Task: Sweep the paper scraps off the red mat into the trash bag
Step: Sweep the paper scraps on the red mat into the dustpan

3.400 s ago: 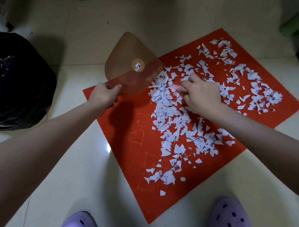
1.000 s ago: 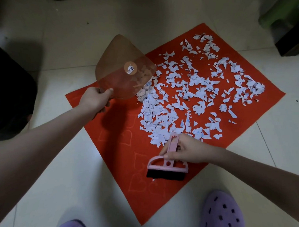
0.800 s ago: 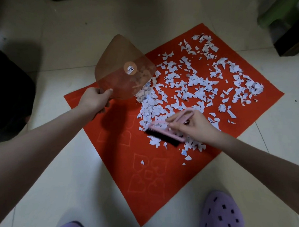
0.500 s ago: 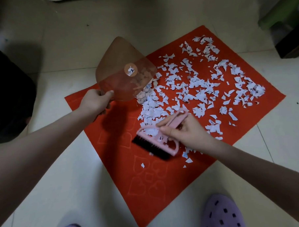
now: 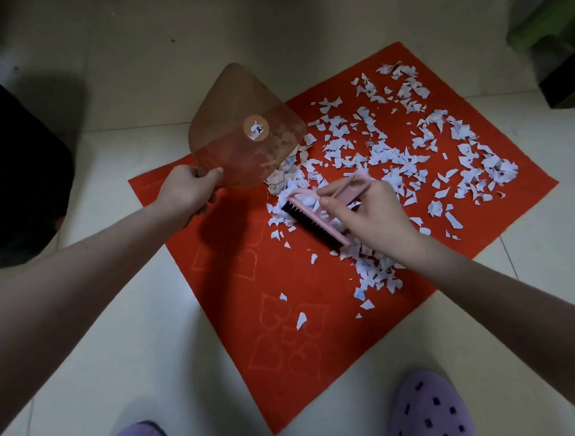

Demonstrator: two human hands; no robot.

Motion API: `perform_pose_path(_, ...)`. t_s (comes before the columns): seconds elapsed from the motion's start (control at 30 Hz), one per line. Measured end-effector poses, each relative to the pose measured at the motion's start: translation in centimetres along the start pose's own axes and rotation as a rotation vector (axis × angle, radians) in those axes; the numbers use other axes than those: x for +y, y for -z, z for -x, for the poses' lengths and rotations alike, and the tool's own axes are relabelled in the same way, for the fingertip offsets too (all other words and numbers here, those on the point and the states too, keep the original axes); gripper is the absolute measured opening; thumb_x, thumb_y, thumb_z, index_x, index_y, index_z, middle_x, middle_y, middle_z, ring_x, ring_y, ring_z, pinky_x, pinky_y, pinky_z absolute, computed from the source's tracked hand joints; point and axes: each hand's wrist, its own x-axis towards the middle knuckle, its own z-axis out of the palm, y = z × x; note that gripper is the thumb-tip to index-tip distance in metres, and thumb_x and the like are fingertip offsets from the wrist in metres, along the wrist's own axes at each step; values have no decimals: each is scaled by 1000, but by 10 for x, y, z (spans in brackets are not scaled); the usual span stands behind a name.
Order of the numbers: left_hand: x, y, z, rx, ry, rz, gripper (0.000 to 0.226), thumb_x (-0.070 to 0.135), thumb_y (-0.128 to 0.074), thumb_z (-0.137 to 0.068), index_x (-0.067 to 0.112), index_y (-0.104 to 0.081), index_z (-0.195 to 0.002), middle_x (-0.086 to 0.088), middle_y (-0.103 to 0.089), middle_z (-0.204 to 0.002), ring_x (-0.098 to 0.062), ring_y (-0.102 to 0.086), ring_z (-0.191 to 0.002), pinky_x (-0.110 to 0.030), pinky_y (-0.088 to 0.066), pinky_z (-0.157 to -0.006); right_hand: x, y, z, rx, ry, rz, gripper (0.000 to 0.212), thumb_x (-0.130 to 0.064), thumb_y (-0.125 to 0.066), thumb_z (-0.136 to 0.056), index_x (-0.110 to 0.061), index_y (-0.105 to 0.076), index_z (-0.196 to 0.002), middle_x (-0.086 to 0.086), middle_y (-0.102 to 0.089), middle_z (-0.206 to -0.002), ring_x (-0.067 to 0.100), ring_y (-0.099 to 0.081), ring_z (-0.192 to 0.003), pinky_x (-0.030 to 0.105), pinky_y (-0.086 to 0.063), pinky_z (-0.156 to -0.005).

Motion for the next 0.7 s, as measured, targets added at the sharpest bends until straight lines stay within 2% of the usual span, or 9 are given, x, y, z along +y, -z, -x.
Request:
perform_pose_path(0.07,0,0,-1,9,6,3,38,38,-55,-93,11,-59,-67,-6,-58,-58,-20,-47,-45,-30,-41,-53,-3,1,4,-30,-18,-114,10,-17,-65,-89,-17,-72,-96,-22,-65,-84,-2,-65,-75,18,-51,-70)
perform_pose_path(0.13,0,0,-1,7,10,4,37,38,-55,-93,11,-59,-68,-6,-57,-59,-19,-46,-45,-29,-40,-52,-5,-6,14,-218,-70,-176,10,-16,-65,-88,-20,-71,-94,-16,-68,-79,0,-66,-76,20,-54,-71)
perform_pose_path(0.27,2,-3,2,-10,14,5,36,37,-55,-94,11,-60,-70,-7,-57,-60,-19,-46,-46,-29,-39,-51,-6,-41,45,-491,-62,-175,8,-22,-64,-88,-24,-72,-91,0,-72,-77,26,-68,-72,48,-56,-68)
perform_pose_path(0.37,4,-4,3,-11,9,0,36,37,-55,-94,11,-59,-70,-7,-57,-60,-19,-46,-45,-28,-39,-50,1,-58,57,-619,20,-44,19,-30,-58,-92,-20,-72,-99,13,-71,-73,31,-61,-58,39,-50,-51)
perform_pose_path(0.47,6,-4,4,-9,13,1,35,37,-55,-94,11,-58,-70,-6,-56,-59,-19,-45,-44,-27,-39,-49,1,-50,52,-487,49,19,44,-49,-46,-90,-14,-72,-96,5,-68,-65,24,-55,-49,30,-40,-44)
perform_pose_path(0.53,5,-4,5,-12,17,7,35,37,-55,-94,11,-58,-71,-6,-56,-60,-19,-46,-45,-28,-39,-49,2,-38,45,-244,94,36,57,-56,-42,-86,-8,-71,-91,-7,-70,-75,11,-60,-55,20,-46,-51)
perform_pose_path(0.57,5,-3,5,-11,17,9,35,37,-55,-94,11,-58,-71,-7,-56,-60,-20,-46,-45,-28,-39,-49,4,-31,41,-122,118,35,54,-53,-45,-87,-5,-71,-89,-9,-70,-83,6,-62,-62,16,-47,-57)
perform_pose_path(0.63,5,-2,5,-8,16,11,36,36,-55,-94,11,-58,-70,-7,-56,-60,-20,-46,-45,-28,-39,-50,7,-23,35,50,130,-3,32,-36,-57,-89,-8,-72,-94,-9,-68,-92,11,-66,-72,30,-54,-66)
perform_pose_path(0.7,4,-1,4,-4,14,15,36,36,-55,-95,11,-58,-68,-7,-56,-59,-19,-45,-44,-28,-39,-50,8,-21,31,74,98,-67,25,-31,-60,-88,-14,-72,-100,-11,-67,-95,29,-68,-73,48,-54,-64)
